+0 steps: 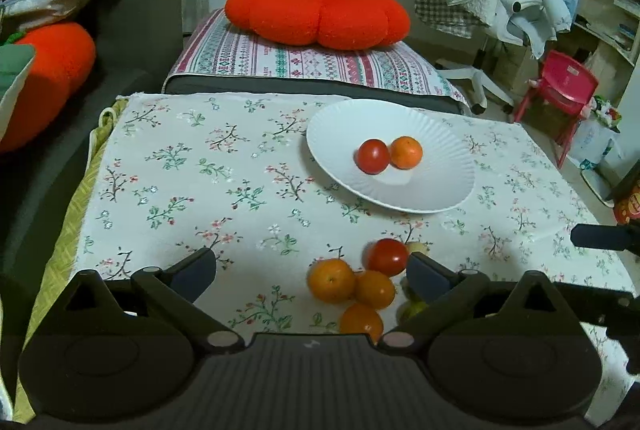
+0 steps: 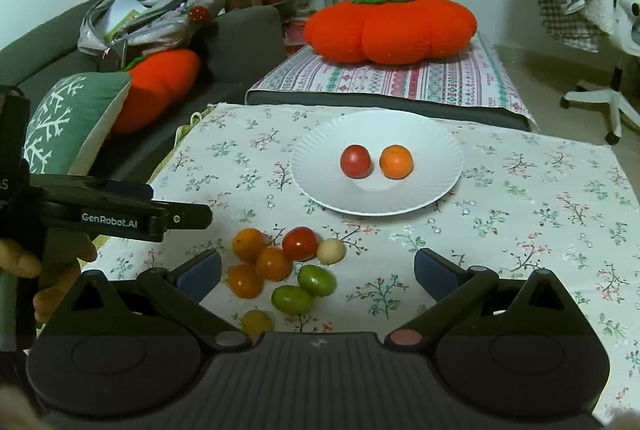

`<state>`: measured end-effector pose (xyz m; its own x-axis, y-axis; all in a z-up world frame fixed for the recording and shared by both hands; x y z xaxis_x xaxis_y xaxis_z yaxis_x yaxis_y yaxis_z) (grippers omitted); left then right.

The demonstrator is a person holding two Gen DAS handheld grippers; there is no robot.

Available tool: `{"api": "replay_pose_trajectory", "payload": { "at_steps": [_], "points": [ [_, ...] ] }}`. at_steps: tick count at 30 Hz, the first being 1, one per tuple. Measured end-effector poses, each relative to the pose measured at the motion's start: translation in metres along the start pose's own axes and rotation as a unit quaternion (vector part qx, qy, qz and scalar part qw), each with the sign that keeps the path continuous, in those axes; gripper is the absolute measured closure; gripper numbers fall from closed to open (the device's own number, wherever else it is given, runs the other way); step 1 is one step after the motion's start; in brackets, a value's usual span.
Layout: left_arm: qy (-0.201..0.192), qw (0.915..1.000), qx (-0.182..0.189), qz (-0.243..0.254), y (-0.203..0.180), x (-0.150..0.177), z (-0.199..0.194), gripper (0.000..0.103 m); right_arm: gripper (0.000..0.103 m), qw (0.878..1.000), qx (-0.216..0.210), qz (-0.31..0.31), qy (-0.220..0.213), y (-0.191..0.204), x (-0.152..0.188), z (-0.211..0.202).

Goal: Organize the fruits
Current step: 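Withdraw both tools from the plate back to the fruit cluster, then grasp the small tan fruit with the right tool while the left tool grasps a tangerine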

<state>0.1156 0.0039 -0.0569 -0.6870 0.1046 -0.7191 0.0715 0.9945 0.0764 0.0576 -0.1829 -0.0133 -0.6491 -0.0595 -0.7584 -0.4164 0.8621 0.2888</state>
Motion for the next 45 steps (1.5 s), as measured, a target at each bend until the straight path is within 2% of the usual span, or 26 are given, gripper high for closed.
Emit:
{"api": "replay_pose_trajectory", "payload": {
  "at_steps": [5,11,14,16,19,21,26,29,32,34,36,39,41,45],
  "points": [
    [0.001,1.0000,-0.008,0.006,0.002,0.005,0.001,0.016,0.000,1.000,0.005,0.010,0.019,-0.004,0.011,0.008],
    [0.027,0.9996,-0.003,0.004,-0.001,0.012,0.016,0.016,0.001,0.999,-0.002,-0.001,0.043,0.002,0.028,0.025],
    [0.036,0.9993,0.003,-0.005,0.000,0.014,0.024,0.017,0.010,0.998,-0.012,-0.004,0.055,0.009,0.036,0.038],
    [0.044,0.9990,0.001,-0.009,0.001,0.015,0.030,0.017,0.021,0.998,-0.025,0.003,0.065,0.014,0.042,0.049],
    [0.057,0.9981,0.009,-0.018,0.004,0.014,0.039,0.026,0.032,0.997,-0.028,-0.003,0.074,0.020,0.046,0.064],
    [0.059,0.9981,0.012,-0.015,0.006,0.014,0.043,0.041,0.037,0.997,-0.024,-0.010,0.079,0.024,0.049,0.071],
    [0.069,0.9969,0.025,0.029,0.001,0.017,0.055,0.046,0.046,0.995,-0.015,-0.008,0.096,0.023,0.056,0.083],
    [0.060,0.9957,0.041,0.057,-0.007,0.018,0.062,0.046,0.047,0.995,-0.007,-0.012,0.099,0.024,0.059,0.087],
    [0.053,0.9950,0.038,0.075,-0.015,0.017,0.068,0.046,0.051,0.995,-0.007,-0.020,0.096,0.027,0.058,0.088],
    [0.048,0.9947,0.038,0.083,-0.019,0.018,0.071,0.048,0.058,0.995,-0.009,-0.021,0.094,0.028,0.058,0.089],
    [0.050,0.9935,0.047,0.090,-0.023,0.019,0.073,0.062,0.063,0.995,-0.010,-0.023,0.094,0.029,0.058,0.091],
    [0.044,0.9923,0.051,0.104,-0.030,0.020,0.074,0.079,0.078,0.995,-0.017,-0.023,0.096,0.030,0.058,0.092],
    [0.036,0.9908,0.052,0.120,-0.035,0.022,0.074,0.086,0.080,0.995,-0.016,-0.028,0.098,0.032,0.058,0.093],
    [0.029,0.9898,0.057,0.127,-0.036,0.021,0.077,0.087,0.080,0.994,-0.017,-0.027,0.100,0.032,0.058,0.093]
  ]
}}
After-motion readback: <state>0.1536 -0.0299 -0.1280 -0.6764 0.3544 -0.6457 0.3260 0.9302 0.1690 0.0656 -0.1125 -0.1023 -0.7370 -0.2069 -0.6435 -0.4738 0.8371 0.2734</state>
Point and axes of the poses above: each gripper's, at about its wrist camera, not at the fingertips, and z roughly the way its jaws point, y to its left, x to its underside, the point moved 4 cm from there along z, roughly the way its jaws point, and after that the axes turned 13 degrees about -x, right-handed, at the moved point
